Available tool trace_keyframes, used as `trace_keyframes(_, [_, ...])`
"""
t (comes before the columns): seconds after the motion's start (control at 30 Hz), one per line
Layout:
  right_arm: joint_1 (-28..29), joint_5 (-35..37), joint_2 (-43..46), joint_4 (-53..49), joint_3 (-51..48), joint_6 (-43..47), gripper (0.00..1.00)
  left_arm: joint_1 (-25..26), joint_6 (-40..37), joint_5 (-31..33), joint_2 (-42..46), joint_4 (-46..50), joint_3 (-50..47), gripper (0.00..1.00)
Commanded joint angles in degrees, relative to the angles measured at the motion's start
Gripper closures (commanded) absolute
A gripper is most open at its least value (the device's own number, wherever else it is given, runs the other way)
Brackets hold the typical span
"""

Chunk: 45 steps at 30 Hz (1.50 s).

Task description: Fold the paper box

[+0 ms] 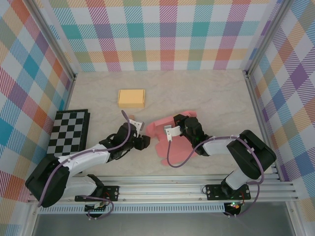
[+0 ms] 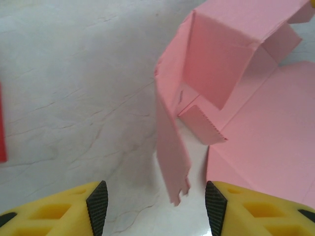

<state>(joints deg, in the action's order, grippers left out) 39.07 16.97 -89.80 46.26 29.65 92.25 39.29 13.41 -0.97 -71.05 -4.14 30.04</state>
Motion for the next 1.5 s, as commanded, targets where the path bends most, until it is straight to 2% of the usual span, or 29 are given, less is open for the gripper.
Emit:
trace_keyframes(0.0, [0.22,0.69,0.24,-0.43,-1.0,0.57,1.0,0.13,-2.35,-5.09,-1.63,-2.9,2.14,0.44])
trace_keyframes(0.1, [0.22,0.78,0.15,-0.63,-1.0,0.48,1.0,0.17,-3.14,-8.24,-0.32,-2.1,2.87,0.44])
trace_keyframes(0.17, [0.22,0.69,0.23,-0.89,-1.01,0.49,1.0,0.17,-3.64,-7.56,1.76,0.1,3.0,0.43])
trace_keyframes(0.3, [-0.02,0.52,0.41,-1.5,-0.9,0.17,1.0,0.09,-2.42,1.6,8.47,5.66,1.22,0.4])
trace_keyframes(0.4, [-0.13,0.41,0.57,-1.86,-0.76,0.07,1.0,-0.41,0.41,5.92,13.65,7.31,-1.6,0.4])
trace_keyframes(0.5, [-0.31,0.24,0.59,-2.23,-0.7,-0.18,1.0,-1.44,2.4,9.84,14.32,10.31,-2.27,0.42])
trace_keyframes(0.57, [-0.31,0.23,0.65,-2.4,-0.63,-0.29,1.0,-1.89,2.45,10.13,13.39,10.8,-2.4,0.42])
trace_keyframes(0.77, [-0.4,0.14,0.9,-2.91,-0.64,-0.37,1.0,-4.46,1.13,6.72,5.43,7.99,-0.01,0.39])
trace_keyframes(0.97, [-0.4,-0.02,1.61,-3.33,-0.74,-0.44,1.0,-5.98,-3.1,-3.26,-1.77,-1.51,0.32,0.35])
trace_keyframes(1.17, [-0.49,-0.28,1.73,-3.46,-0.7,-0.48,1.0,-5.98,-6.61,-10.36,-5.77,-5.78,2.65,0.35])
trace_keyframes(1.47, [-0.57,-0.47,1.82,-3.46,-0.66,-0.47,1.0,-5.98,-8.14,-13.02,-11.23,-5.35,6.85,0.36])
